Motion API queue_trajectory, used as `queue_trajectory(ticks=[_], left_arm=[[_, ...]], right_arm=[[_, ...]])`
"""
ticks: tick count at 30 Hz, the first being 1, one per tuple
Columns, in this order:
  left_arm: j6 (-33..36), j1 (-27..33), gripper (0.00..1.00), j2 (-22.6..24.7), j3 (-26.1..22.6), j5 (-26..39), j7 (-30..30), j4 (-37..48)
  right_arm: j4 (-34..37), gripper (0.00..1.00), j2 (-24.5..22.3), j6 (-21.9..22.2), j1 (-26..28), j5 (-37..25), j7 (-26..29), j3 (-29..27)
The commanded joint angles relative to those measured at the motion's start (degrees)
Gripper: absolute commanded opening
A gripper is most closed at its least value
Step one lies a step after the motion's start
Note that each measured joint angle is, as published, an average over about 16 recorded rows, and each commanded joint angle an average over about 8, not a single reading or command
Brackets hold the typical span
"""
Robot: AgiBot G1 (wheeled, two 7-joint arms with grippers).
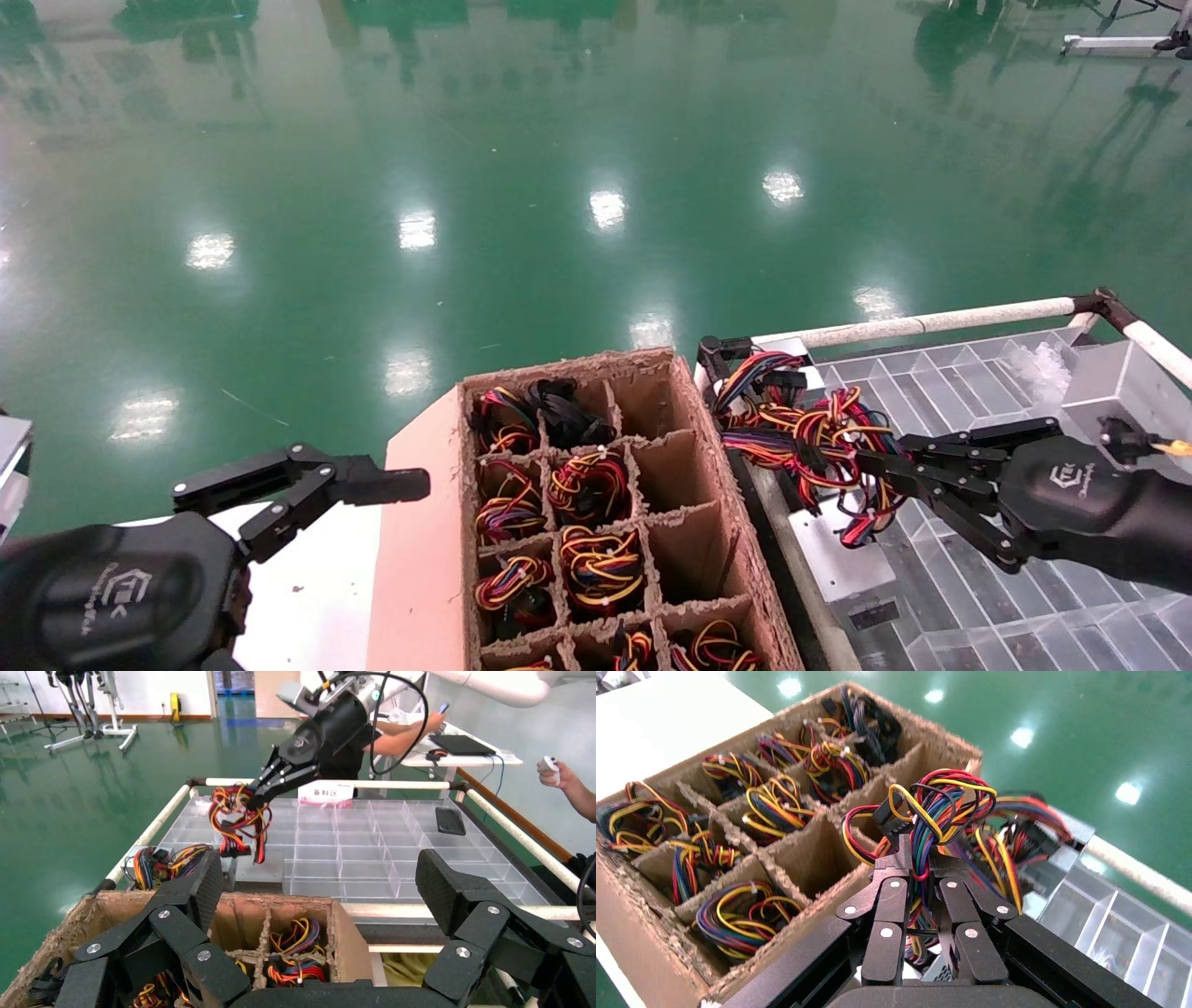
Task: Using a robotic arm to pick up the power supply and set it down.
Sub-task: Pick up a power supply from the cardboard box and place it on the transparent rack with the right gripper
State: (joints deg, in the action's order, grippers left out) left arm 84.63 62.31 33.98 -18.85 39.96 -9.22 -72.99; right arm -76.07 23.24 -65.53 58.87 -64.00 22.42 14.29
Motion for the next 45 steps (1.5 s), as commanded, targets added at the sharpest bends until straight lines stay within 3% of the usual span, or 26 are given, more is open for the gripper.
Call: queue_trajectory(ticks=[1,17,35,36,37,43,45], left_arm=[[0.0,0.0,1.00,0.0,0.0,0.0,0.0,0.0],[0.0,0.0,1.00,0.0,0.0,0.0,0.0,0.0],[0.0,0.0,1.00,0.0,-0.1,0.0,0.0,0.0],[0.0,0.0,1.00,0.0,-0.1,0.0,0.0,0.0],[0.0,0.0,1.00,0.0,-0.1,0.0,0.0,0.0],[0.0,0.0,1.00,0.0,-0.1,0.0,0.0,0.0],[0.0,0.0,1.00,0.0,-0.1,0.0,0.0,0.0]], right_arm=[[0.2,0.00,0.5,0.1,0.4,-0.8,0.6,0.6],[5.9,0.00,1.0,2.7,-3.8,-0.7,-0.8,0.5],[12.8,0.00,0.8,3.9,-13.2,8.5,-8.4,-5.5],[13.0,0.03,0.7,4.0,-13.5,8.6,-8.6,-5.6],[13.2,0.12,0.6,4.1,-13.8,8.7,-8.7,-5.7],[13.9,0.87,0.2,5.2,-15.1,9.1,-8.9,-6.5],[14.0,1.00,0.1,5.4,-15.4,9.2,-8.9,-6.6]])
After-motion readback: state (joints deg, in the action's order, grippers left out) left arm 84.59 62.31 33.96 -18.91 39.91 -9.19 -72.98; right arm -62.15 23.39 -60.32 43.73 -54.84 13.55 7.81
